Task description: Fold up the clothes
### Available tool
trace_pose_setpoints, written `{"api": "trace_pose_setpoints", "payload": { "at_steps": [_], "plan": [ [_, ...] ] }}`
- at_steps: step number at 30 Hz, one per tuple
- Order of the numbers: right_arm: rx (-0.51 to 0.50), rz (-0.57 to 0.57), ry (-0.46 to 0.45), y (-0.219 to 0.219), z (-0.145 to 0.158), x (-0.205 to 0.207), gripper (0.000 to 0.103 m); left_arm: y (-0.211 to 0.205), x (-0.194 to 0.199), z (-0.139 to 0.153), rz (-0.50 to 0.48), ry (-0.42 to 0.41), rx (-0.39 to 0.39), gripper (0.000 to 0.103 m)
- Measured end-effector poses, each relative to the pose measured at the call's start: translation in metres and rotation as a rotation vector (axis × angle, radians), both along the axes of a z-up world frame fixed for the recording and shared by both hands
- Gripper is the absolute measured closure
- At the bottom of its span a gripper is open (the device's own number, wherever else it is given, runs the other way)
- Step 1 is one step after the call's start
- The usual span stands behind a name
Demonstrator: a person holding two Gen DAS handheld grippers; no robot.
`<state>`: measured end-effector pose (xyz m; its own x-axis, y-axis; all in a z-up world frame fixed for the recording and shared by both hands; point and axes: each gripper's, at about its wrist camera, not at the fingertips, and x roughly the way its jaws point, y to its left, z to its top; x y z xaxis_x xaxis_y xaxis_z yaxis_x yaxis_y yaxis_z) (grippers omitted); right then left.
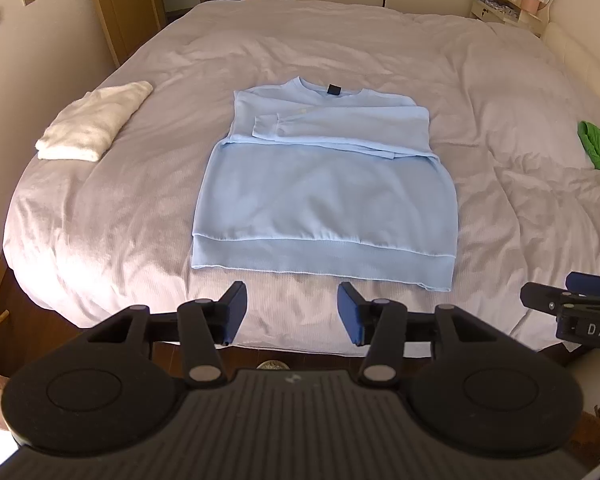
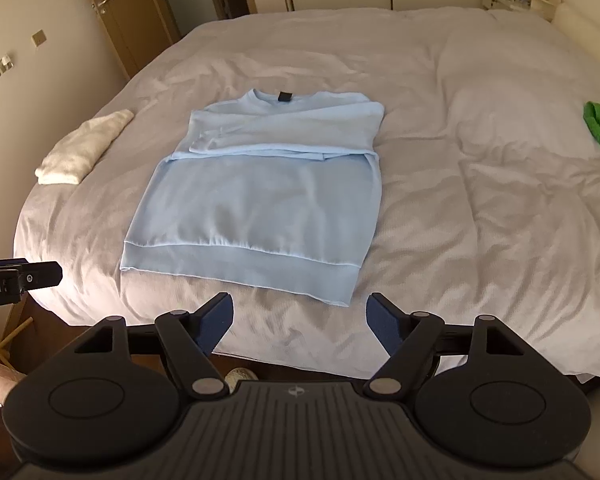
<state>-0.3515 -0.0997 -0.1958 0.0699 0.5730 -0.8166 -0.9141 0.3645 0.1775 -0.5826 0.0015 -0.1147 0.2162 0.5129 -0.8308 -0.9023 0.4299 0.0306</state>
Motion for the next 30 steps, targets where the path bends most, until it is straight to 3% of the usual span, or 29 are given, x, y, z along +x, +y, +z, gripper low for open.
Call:
{"api": "trace_pose_setpoints", "payload": {
  "at_steps": [12, 19, 26, 30],
  "plan": [
    [-0.039, -0.011, 0.012, 0.005, -0.007, 0.005, 0.027, 0.014, 0.005, -0.011, -0.011, 0.014, -0.035, 0.056],
    [-0.084, -0.014, 0.029, 0.02, -0.022, 0.004, 0.027, 0.03, -0.004, -0.035, -0.052, 0.026, -0.038, 0.056],
    [-0.181, 0.006, -0.015, 0.029, -0.07, -0.003, 0.025, 0.064, -0.024, -0.109, -0.115, 0.192, -0.083, 0.057],
    [-0.279, 0.023, -0.009, 0.039, -0.112, -0.011, 0.025, 0.086, -0.027, -0.154, -0.241, 0.323, -0.013, 0.057]
  ]
}}
